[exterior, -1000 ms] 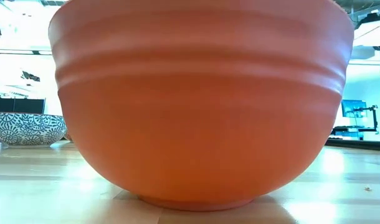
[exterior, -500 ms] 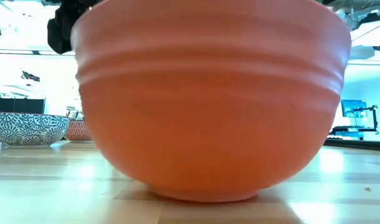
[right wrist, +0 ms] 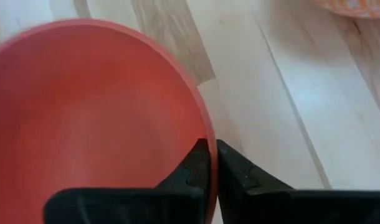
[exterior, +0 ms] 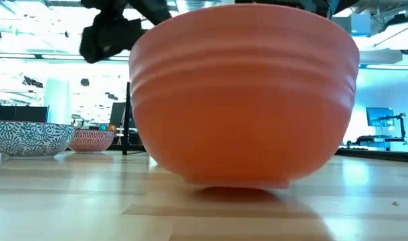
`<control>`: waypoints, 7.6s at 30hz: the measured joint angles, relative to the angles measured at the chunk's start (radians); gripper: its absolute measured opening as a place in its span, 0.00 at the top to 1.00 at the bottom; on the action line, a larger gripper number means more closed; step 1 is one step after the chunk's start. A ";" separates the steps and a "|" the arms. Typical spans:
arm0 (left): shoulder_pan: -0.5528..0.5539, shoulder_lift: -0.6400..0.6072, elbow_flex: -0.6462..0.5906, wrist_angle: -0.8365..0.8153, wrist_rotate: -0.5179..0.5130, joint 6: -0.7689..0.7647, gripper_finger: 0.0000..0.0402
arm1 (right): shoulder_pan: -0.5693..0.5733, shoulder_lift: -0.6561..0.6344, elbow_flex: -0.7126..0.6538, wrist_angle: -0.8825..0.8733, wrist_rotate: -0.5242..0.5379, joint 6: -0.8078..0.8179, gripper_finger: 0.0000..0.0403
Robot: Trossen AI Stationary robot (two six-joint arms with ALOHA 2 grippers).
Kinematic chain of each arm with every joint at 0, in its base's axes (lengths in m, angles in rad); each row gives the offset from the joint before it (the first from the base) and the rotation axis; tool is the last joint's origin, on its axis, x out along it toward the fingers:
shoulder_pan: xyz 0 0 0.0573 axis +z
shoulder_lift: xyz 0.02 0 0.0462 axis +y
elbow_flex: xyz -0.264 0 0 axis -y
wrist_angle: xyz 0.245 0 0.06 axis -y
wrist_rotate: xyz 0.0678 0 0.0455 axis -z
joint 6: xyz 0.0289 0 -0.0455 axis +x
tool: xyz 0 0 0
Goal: Place and stack bowls onto a shelf
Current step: Stack the orange bowl on top of the white bowl on the shelf, then put the light blue patterned bowl on the shelf
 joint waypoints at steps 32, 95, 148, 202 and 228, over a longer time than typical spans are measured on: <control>0.150 0.020 0.004 0.049 0.146 -0.158 0.89 | -0.004 -0.260 0.043 -0.298 0.348 -0.069 0.91; 1.007 0.274 0.918 -0.407 0.443 0.837 1.00 | -0.252 -0.456 0.658 -0.902 0.675 0.015 0.43; 1.066 -0.502 0.167 -0.511 0.277 0.770 0.52 | -0.893 -0.297 0.211 0.206 0.005 -0.625 0.54; 0.549 -0.693 -0.112 -0.359 -0.046 0.449 0.52 | -0.697 -0.663 -0.137 0.279 0.219 -0.614 0.54; 0.228 -0.201 -0.028 -0.158 -0.065 0.197 0.52 | -0.119 -0.826 -0.136 -0.240 0.416 0.115 0.54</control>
